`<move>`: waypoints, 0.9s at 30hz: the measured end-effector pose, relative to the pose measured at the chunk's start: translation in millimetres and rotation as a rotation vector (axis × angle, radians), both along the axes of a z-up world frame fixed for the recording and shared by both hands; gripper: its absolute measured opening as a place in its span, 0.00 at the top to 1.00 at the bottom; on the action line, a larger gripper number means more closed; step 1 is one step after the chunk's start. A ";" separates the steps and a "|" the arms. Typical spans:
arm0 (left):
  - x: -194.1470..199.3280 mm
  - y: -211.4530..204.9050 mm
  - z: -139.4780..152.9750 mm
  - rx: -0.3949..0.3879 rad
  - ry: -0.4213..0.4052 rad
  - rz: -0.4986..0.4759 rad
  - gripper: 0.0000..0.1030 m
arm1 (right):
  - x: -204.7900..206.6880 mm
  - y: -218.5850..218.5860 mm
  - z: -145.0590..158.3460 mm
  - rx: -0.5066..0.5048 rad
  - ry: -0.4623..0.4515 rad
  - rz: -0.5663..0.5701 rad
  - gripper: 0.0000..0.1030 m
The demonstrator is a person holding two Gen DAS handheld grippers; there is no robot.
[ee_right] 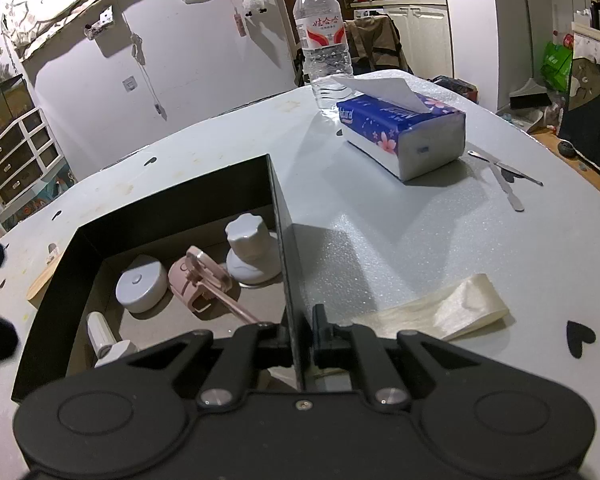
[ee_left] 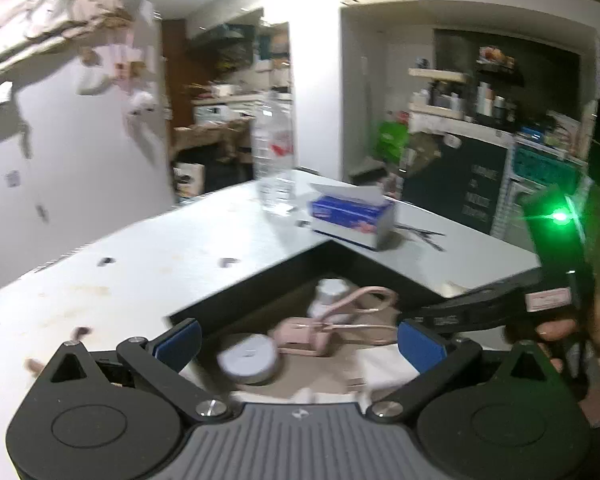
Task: Organize rigid objects
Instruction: 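Move the left gripper back and grasp the wooden oval block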
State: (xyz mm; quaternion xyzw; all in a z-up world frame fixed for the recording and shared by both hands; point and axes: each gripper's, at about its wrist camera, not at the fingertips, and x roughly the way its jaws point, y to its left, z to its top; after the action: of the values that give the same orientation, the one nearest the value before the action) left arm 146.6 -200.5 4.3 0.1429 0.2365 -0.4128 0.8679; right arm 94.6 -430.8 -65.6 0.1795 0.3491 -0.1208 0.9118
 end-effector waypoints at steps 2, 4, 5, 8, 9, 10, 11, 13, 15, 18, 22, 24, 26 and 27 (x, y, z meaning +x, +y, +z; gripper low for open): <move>3.6 11.3 1.9 -0.003 -0.017 0.050 0.00 | 0.0 0.1 0.0 0.000 0.000 0.000 0.92; 8.8 23.5 2.1 -0.007 -0.033 0.104 0.00 | 0.0 0.1 0.0 0.000 0.000 0.000 0.92; 11.2 29.0 2.4 -0.011 -0.038 0.127 0.00 | 0.0 0.1 0.0 0.000 0.000 0.001 0.92; 17.2 49.5 2.5 -0.032 -0.060 0.187 0.00 | -0.2 0.0 0.0 0.000 0.000 0.001 0.92; 19.7 55.4 1.7 -0.030 -0.068 0.210 0.00 | 0.1 0.2 0.1 0.000 0.000 0.000 0.92; 22.7 61.2 0.8 -0.028 -0.073 0.232 0.00 | 0.1 0.2 0.1 -0.001 0.000 0.000 0.92; 26.0 66.2 -0.7 -0.025 -0.077 0.259 0.00 | -0.1 0.0 0.0 -0.001 0.000 0.000 0.92; 34.0 75.4 -4.0 -0.018 -0.082 0.317 0.00 | 0.1 0.2 0.1 0.000 0.000 0.000 0.92; 40.8 84.1 -7.6 -0.015 -0.078 0.358 0.00 | 0.1 0.2 0.1 -0.002 0.001 0.000 0.92; 52.7 97.3 -15.0 -0.009 -0.076 0.416 0.00 | -0.3 1.1 0.8 -0.005 0.004 0.000 0.92; 68.1 110.4 -25.2 -0.006 -0.050 0.477 0.03 | -0.1 2.0 1.2 -0.009 0.008 -0.002 0.92; 76.1 115.3 -31.1 0.001 -0.032 0.497 0.09 | 0.0 2.2 1.2 -0.009 0.009 -0.003 0.92; 82.7 119.6 -38.6 0.016 -0.010 0.511 0.15 | 0.2 2.5 1.4 -0.012 0.011 -0.003 0.92; 85.9 120.6 -42.6 0.025 0.001 0.516 0.17 | 0.8 2.8 1.5 -0.013 0.012 -0.004 0.92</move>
State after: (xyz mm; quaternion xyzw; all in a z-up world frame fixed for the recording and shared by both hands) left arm 232.6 -79.9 -38.3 0.0882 0.2705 -0.1748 0.9426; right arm 95.4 -428.0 -64.1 0.1735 0.3536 -0.1258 0.9105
